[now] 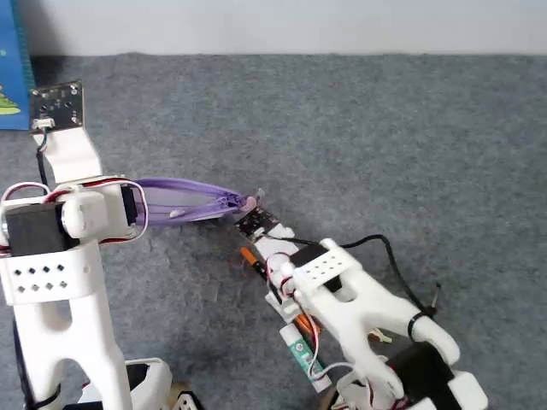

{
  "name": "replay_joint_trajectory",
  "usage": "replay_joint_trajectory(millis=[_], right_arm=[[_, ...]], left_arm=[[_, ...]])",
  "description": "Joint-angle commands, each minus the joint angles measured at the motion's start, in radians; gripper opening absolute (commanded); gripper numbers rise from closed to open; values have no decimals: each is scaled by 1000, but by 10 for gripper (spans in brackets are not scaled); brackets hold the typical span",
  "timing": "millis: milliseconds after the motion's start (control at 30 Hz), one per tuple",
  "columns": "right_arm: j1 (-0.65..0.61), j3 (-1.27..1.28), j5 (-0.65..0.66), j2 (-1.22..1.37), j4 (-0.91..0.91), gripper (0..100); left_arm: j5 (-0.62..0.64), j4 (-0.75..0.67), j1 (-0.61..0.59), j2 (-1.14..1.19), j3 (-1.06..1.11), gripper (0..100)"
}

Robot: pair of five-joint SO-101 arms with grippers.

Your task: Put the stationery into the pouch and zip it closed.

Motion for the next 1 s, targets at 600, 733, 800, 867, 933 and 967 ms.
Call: replay_joint_trajectory(millis=[600, 733, 800, 867, 933, 967], right_arm=[[346, -181, 17, -352, -8, 7], [283, -226, -51, -429, -8, 7], [255, -241, -74, -478, -8, 7], [237, -245, -87, -529, -8, 7], [226, -245, -89, -573, -8, 7], [223, -245, -97, -593, -8, 7]], left_arm=[[-11, -18, -2, -6, 13, 11], [-11, -18, -2, -8, 13, 11], [-11, -18, -2, -6, 13, 11], [-11, -18, -2, -6, 15, 11], [-11, -18, 0, -6, 15, 11], [-11, -18, 0, -6, 15, 11]])
